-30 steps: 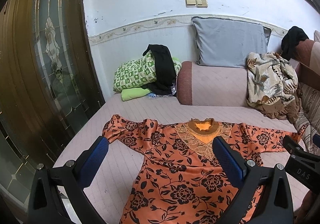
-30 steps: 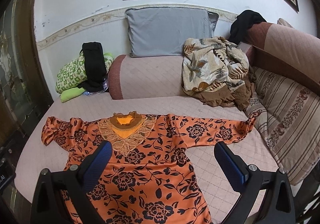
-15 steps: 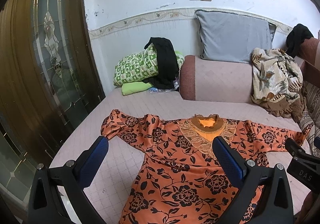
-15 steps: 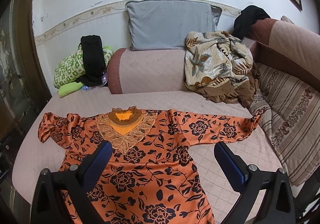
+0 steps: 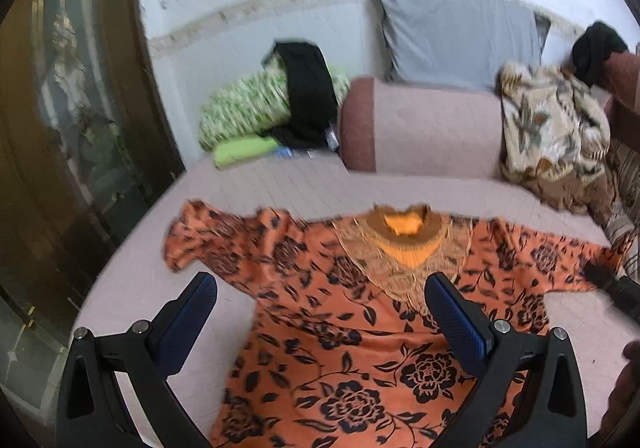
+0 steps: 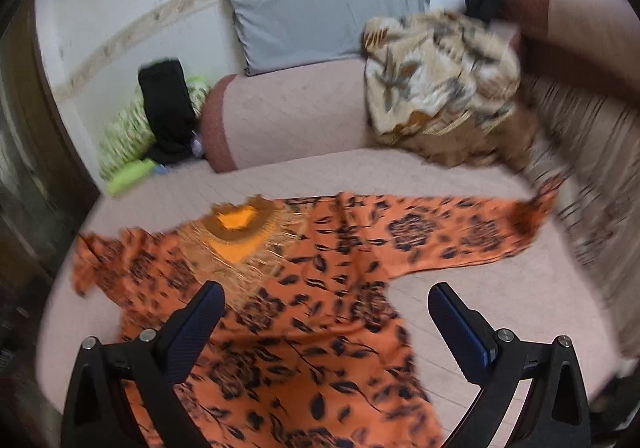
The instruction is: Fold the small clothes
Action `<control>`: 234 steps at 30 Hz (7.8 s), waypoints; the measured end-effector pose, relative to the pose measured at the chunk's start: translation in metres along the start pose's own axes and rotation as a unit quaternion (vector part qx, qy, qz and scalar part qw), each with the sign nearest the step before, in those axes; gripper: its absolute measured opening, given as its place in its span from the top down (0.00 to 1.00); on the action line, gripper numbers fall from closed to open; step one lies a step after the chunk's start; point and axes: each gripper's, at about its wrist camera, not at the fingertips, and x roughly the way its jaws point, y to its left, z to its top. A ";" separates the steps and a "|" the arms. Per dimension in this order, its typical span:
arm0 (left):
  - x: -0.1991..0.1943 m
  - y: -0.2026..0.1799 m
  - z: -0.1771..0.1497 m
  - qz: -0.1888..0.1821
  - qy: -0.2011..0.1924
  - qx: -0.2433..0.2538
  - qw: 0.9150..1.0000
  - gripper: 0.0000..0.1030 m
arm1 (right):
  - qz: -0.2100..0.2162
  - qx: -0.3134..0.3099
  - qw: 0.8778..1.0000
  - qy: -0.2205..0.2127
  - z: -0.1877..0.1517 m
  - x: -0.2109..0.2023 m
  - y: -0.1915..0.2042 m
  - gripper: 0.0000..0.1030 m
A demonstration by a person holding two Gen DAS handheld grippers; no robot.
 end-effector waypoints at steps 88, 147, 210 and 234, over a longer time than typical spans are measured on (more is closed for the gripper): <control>0.257 0.103 -0.039 0.031 0.209 -0.181 0.961 0.00 | 0.036 0.081 0.983 0.163 0.015 0.220 0.011 0.49; 0.158 -0.040 0.064 -0.497 0.211 -0.189 0.820 0.31 | 0.218 0.168 0.961 0.043 0.052 0.157 -0.013 0.21; 0.307 0.055 -0.001 0.072 0.221 -0.008 0.973 0.02 | 0.106 0.101 0.965 0.218 0.014 0.256 0.012 0.66; 0.295 0.056 -0.009 0.018 0.248 -0.110 0.962 0.01 | 0.172 0.177 0.962 0.120 0.030 0.242 -0.018 0.66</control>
